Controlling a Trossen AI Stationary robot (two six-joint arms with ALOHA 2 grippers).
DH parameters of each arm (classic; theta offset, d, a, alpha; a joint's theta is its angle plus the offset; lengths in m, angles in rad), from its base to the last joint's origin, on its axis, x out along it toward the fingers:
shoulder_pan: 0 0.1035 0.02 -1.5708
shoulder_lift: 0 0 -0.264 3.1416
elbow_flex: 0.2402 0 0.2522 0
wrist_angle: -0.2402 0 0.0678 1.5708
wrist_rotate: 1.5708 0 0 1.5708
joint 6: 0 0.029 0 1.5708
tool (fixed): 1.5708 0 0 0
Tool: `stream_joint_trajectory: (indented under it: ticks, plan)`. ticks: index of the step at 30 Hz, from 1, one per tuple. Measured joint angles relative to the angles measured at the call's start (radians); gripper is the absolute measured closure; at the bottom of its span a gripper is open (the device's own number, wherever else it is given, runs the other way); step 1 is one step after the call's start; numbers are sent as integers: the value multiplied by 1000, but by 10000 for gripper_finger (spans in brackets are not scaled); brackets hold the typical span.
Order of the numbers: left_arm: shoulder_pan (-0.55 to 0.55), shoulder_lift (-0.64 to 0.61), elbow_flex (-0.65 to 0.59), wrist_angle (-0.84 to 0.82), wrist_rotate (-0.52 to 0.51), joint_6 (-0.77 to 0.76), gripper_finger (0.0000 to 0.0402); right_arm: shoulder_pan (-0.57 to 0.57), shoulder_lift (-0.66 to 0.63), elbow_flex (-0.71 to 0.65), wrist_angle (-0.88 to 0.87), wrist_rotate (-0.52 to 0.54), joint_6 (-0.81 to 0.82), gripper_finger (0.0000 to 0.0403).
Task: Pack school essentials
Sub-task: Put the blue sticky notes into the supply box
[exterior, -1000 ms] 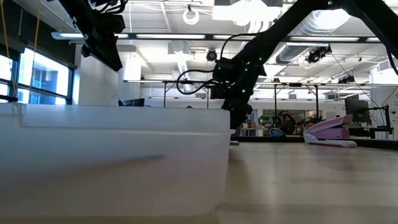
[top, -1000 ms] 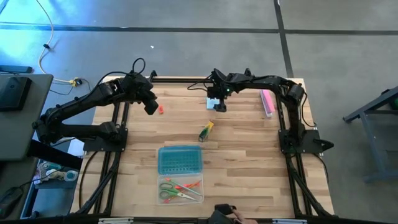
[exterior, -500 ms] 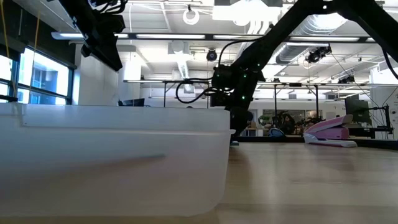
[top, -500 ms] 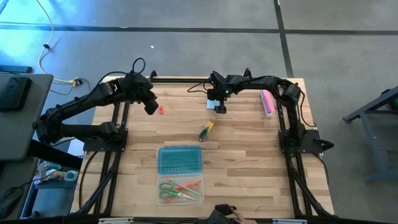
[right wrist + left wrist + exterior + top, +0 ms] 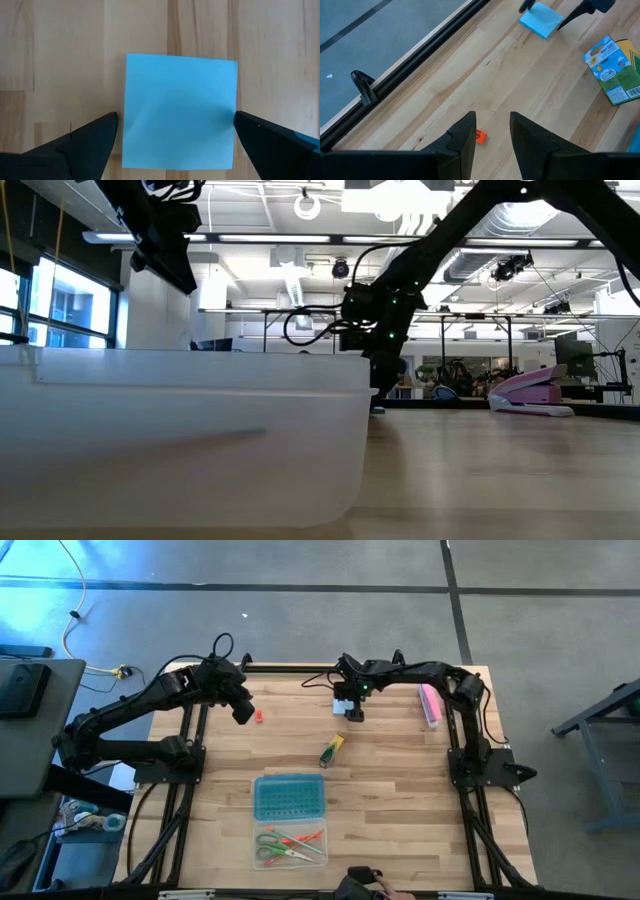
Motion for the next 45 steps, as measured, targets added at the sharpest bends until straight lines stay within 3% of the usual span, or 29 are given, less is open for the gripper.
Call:
stream_joint_trajectory:
  ticks: [25,37,45]
  plan:
    - [0,0,0,0,2,0,291,-8,24,4,-12,3,50,15]
    - [0,0,0,0,2,0,291,6,24,3,-23,25,95,87]
    - [0,0,0,0,0,0,291,3,-22,-5,-39,46,127,97]
